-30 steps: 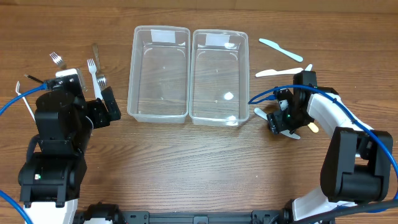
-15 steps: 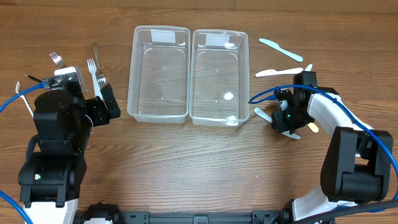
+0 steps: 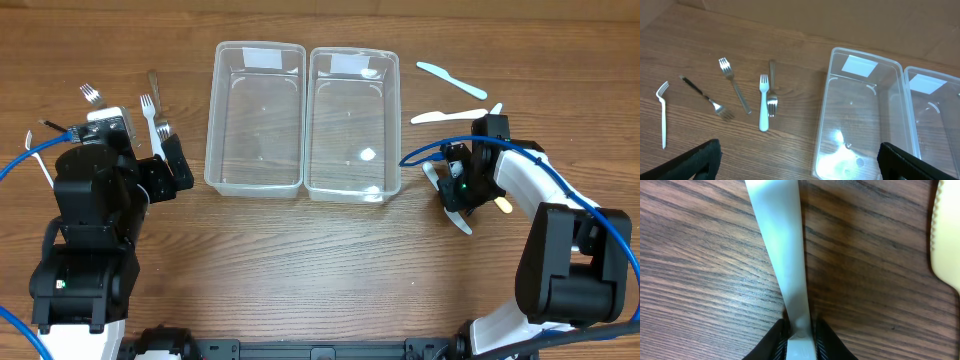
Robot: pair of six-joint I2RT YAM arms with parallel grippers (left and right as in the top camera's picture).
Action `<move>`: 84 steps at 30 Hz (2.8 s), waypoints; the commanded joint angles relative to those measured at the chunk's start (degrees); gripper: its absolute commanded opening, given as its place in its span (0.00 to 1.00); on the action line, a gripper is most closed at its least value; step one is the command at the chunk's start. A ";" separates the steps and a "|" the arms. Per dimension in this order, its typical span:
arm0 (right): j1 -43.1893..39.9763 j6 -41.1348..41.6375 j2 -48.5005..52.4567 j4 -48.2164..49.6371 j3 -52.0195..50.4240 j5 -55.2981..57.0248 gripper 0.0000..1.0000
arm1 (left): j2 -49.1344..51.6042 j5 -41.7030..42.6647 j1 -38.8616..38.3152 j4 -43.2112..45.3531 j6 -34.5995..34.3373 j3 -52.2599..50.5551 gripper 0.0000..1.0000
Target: Pack container
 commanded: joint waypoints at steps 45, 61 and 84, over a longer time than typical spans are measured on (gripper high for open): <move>4.72 0.22 1.25 11.67 -0.31 0.61 0.66 | 0.00 -0.11 0.35 1.51 1.31 1.40 1.00; 4.68 0.22 3.56 8.72 -0.37 0.52 0.63 | 0.00 -0.09 0.35 1.49 1.33 1.40 1.00; 4.68 0.22 3.67 10.23 -0.37 0.37 0.18 | 0.00 -0.07 0.35 1.51 1.31 1.40 1.00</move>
